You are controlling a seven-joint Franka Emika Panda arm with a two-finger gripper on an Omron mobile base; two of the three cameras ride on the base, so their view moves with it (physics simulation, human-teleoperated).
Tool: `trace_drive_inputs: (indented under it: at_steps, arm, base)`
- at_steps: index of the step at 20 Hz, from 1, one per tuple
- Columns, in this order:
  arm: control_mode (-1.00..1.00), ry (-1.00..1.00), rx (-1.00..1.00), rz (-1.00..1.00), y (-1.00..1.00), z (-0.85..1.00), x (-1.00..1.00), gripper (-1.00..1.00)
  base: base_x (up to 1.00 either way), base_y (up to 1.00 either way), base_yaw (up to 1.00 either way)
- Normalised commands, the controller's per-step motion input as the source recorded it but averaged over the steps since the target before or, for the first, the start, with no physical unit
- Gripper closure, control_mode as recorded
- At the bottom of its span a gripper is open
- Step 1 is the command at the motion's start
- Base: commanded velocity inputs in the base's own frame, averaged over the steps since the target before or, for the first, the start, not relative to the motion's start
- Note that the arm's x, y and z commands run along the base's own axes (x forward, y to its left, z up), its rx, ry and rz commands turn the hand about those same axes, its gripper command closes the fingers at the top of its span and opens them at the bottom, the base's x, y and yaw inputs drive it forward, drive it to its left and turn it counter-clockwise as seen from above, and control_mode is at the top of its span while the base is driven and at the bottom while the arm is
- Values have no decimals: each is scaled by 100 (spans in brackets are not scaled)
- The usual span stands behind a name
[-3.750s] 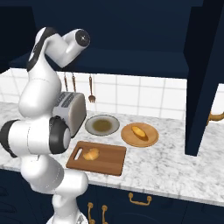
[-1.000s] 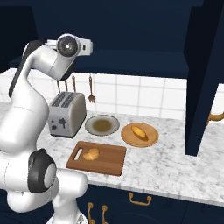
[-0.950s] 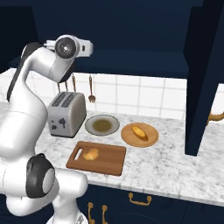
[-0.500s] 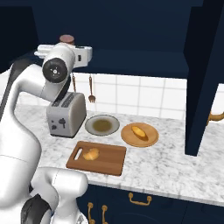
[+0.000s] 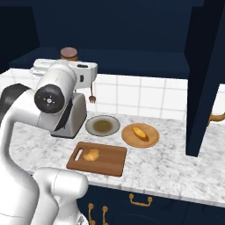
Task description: From the different types of pastries on the counter, select a croissant and place it on the cutting board. Then retrieve a jar of jam from the cabinet and place it alongside the croissant on the cutting board.
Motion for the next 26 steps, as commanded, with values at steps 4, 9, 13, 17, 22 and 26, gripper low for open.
trace_drive_inputs:
  at_steps: [4, 9, 13, 17, 22, 26]
  arm:
    - [-100, 15, 0, 0, -36, -23, -98, 100]
    - [-100, 6, 0, 1, -38, -44, -94, 100]
    - [-100, 0, 0, 2, -17, -55, -90, 100]
    - [-100, -3, 0, 11, 0, -89, -35, 100]
    - [-100, 0, 0, 29, 0, -88, 0, 100]
    - [-100, -13, 0, 23, 1, -100, 0, 100]
  base:
    - [0, 0, 0]
    - [0, 0, 0]
    - [0, 0, 0]
    - [0, 0, 0]
    - [0, 0, 0]
    - [0, 0, 0]
